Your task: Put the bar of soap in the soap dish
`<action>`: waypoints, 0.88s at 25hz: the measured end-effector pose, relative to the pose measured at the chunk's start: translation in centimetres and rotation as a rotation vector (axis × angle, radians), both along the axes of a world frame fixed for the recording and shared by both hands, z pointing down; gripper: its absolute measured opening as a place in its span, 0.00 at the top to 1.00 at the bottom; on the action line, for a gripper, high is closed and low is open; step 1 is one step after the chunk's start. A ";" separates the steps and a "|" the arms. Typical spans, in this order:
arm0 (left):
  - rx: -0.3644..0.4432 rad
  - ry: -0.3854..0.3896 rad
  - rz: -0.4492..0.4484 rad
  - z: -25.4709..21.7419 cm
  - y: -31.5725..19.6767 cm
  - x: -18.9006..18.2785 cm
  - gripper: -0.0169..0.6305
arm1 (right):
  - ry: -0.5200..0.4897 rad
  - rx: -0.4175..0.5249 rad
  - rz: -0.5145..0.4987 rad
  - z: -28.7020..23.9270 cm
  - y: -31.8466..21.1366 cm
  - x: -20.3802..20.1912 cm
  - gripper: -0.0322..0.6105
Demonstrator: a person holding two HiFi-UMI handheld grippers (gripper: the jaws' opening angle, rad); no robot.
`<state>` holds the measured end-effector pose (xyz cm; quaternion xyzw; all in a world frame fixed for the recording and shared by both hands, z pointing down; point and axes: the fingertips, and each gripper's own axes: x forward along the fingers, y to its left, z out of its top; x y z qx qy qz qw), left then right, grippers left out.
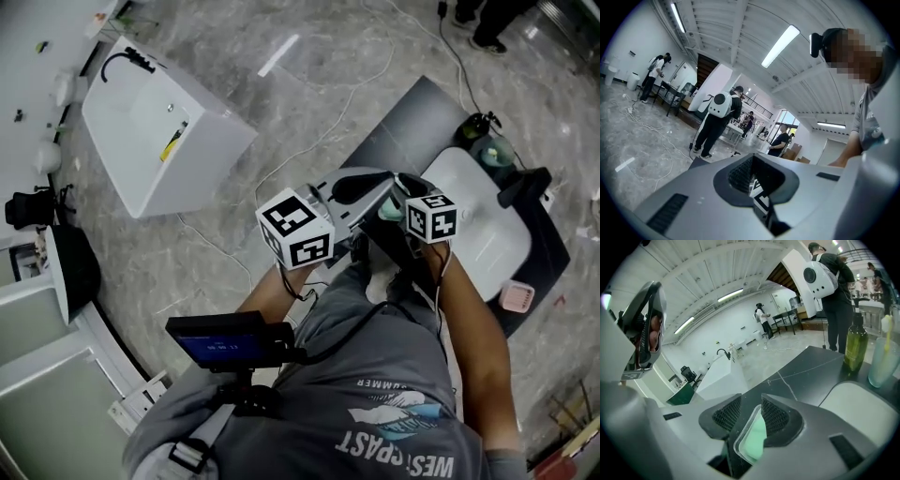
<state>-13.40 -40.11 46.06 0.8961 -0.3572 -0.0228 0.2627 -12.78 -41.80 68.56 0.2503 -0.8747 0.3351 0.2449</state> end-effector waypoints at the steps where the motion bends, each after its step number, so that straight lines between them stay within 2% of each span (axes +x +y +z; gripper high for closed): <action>1: 0.007 0.001 0.002 -0.4 0.0 -0.2 0.96 | -0.003 0.004 0.004 -0.4 0.0 -0.1 0.75; 6: 0.034 0.005 0.025 -2.0 0.8 -0.5 0.96 | -0.019 0.030 0.046 -2.9 -0.2 0.1 0.75; 9: 0.053 0.003 0.038 -2.8 1.0 -0.7 0.96 | -0.075 0.052 0.075 -5.8 -0.5 0.2 0.75; 10: 0.062 0.003 0.043 -3.2 1.1 -0.7 0.96 | -0.107 0.062 0.087 -7.3 -0.7 0.2 0.78; 11: 0.072 0.003 0.049 -3.7 1.2 -0.8 0.96 | -0.144 0.078 0.099 -9.0 -0.8 0.3 0.90; 12: 0.085 0.004 0.056 -4.2 1.2 -0.8 0.96 | -0.181 0.101 0.109 -11.0 -1.0 0.5 0.94; 14: 0.116 0.006 0.072 -5.5 1.3 -0.8 0.96 | -0.247 0.172 0.123 -15.7 -1.4 1.1 0.94; 17: 0.159 0.005 0.091 -7.5 1.6 -1.5 0.96 | -0.333 0.325 0.143 -24.2 -1.3 2.8 0.94; 22: 0.200 -0.010 0.100 -9.5 3.1 -3.2 0.96 | -0.433 0.599 0.282 -37.9 1.0 9.0 0.94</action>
